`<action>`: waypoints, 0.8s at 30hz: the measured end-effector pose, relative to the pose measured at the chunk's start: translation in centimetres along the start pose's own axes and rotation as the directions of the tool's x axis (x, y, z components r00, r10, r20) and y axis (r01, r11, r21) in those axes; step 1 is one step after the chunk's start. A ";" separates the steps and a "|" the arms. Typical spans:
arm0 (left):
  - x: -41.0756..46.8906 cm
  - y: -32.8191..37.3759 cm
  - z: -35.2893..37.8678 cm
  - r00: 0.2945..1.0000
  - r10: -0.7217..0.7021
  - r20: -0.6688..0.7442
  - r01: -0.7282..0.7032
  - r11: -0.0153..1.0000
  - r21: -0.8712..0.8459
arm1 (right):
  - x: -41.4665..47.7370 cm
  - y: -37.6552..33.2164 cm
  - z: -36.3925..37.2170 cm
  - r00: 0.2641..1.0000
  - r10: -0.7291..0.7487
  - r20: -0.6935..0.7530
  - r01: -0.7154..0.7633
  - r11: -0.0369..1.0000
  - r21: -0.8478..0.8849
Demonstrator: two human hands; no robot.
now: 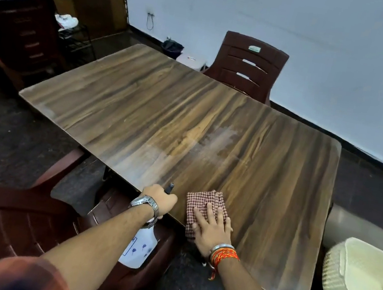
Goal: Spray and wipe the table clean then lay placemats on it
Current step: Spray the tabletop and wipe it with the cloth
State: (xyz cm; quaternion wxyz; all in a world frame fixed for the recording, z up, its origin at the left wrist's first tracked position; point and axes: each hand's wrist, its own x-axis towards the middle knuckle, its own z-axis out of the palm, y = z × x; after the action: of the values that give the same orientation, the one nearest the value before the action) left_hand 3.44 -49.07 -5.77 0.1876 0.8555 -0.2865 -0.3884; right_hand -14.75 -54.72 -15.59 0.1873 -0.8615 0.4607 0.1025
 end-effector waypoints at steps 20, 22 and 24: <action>5.8 -4.0 -4.6 0.906 -0.368 -0.211 0.322 0.920 -0.223 | 16.4 -10.1 -1.2 0.913 -0.407 0.026 0.405 0.897 -0.177; 6.4 -4.3 -4.6 0.890 -0.403 -0.211 0.351 0.904 -0.245 | 18.2 -11.5 -1.2 0.906 -0.422 0.035 0.421 0.888 -0.185; 6.9 -4.9 -4.5 0.876 -0.430 -0.217 0.376 0.892 -0.251 | 19.9 -12.8 -1.4 0.893 -0.448 0.039 0.447 0.875 -0.188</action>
State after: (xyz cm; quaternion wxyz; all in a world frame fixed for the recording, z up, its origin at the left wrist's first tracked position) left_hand 12.29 -49.23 -9.47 0.2244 0.9174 -0.0327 -0.3270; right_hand 6.95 -63.80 -18.36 0.1204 -0.9588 0.2377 0.0981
